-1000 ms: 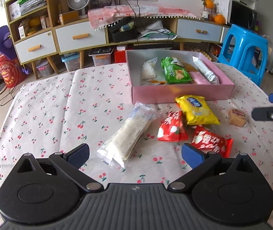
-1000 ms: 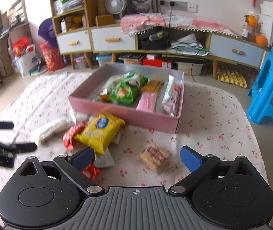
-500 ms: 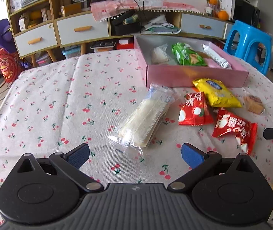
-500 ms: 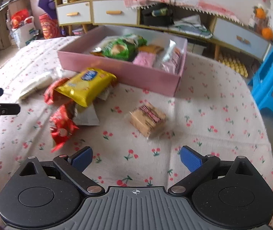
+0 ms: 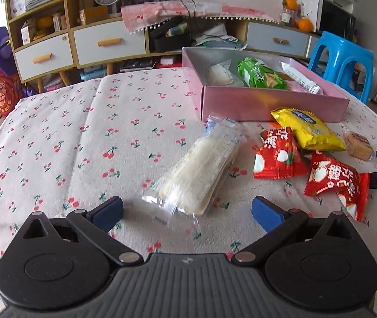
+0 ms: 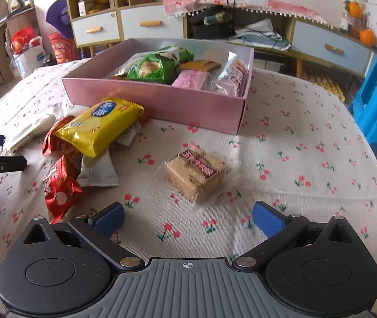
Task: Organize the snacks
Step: 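Grasp the square biscuit packet with the right tool while the left tool grasps another clear packet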
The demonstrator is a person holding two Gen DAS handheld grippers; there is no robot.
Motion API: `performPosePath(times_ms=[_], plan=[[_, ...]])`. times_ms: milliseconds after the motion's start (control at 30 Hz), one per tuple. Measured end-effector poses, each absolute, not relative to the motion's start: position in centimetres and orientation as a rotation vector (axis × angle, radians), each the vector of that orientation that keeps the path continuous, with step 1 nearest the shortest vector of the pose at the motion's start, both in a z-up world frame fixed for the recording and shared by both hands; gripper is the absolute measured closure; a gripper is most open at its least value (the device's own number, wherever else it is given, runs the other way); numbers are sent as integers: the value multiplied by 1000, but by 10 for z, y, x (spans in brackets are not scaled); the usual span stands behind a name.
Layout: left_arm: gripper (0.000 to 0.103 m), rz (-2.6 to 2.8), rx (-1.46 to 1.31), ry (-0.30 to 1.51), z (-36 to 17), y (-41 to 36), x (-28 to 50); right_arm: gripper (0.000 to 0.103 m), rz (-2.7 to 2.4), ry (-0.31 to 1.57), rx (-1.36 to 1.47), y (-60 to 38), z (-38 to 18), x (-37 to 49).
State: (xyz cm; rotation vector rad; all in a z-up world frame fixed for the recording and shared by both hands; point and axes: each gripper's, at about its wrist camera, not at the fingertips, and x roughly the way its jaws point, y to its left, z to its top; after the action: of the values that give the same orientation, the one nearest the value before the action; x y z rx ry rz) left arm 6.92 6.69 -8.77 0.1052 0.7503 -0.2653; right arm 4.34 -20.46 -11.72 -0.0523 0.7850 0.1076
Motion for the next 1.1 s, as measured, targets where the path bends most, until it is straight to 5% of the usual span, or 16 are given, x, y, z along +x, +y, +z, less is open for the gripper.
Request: performPosePath(times_ms=[400,867,1100], plan=[[3,-280,104,736,-86,62,89,0,147,765,-72,-208,-117,64],[48,-294,82,757,-76,59,94,2,174,767,-109,-209,-114,69],[58,-284,27,789,-72,62,97,15,181,756,-117,-208,-111,70]])
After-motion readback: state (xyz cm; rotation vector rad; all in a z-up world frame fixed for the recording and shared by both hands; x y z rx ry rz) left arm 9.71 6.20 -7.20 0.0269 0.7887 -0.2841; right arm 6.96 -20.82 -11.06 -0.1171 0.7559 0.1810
